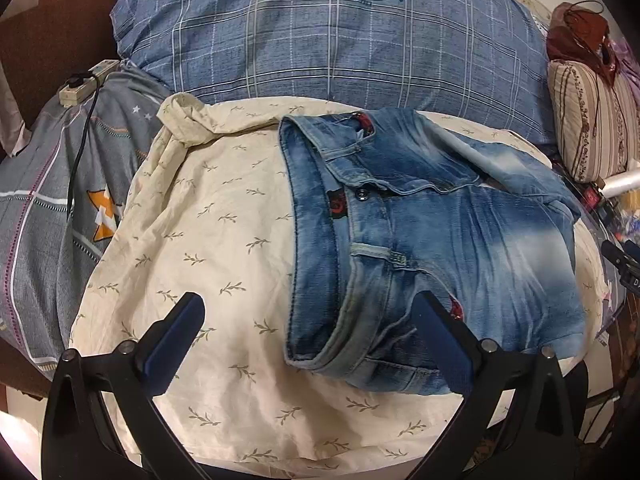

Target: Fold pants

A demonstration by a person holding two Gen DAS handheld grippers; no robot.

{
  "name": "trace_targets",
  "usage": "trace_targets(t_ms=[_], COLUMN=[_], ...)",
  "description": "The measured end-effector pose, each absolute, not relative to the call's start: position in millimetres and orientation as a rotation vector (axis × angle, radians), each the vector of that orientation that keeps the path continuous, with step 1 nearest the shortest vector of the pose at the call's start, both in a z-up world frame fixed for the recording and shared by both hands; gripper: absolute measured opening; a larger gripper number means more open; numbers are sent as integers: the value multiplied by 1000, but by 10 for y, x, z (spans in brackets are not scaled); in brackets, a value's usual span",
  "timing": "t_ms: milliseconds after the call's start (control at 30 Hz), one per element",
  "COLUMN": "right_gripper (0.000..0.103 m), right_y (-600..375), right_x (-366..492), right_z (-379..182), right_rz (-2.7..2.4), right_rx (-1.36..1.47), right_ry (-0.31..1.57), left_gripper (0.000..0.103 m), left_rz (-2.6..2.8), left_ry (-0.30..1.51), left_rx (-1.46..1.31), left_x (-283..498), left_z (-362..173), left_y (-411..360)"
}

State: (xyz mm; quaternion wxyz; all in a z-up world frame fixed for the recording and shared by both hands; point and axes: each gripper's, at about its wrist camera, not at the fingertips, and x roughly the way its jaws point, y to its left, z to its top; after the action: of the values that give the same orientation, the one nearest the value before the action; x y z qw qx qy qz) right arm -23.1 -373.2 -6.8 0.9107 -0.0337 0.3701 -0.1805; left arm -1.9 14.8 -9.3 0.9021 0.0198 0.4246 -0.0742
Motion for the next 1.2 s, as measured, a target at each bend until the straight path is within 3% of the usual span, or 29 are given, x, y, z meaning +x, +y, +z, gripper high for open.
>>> trace_targets(t_ms=[667, 900, 1200], right_gripper=[103, 103, 103], right_y=[-3998, -4616, -4661], right_x=[-226, -401, 0], right_z=[-106, -164, -476], right_rz=[-334, -414, -268], right_rx=[37, 226, 311], right_ry=[786, 766, 837], left_gripper=[103, 103, 103], left_rz=[-171, -166, -257], left_ry=[904, 957, 1126], left_rx=[32, -95, -264], left_x=[42, 168, 126], left_z=[-62, -54, -406], left_y=[78, 291, 269])
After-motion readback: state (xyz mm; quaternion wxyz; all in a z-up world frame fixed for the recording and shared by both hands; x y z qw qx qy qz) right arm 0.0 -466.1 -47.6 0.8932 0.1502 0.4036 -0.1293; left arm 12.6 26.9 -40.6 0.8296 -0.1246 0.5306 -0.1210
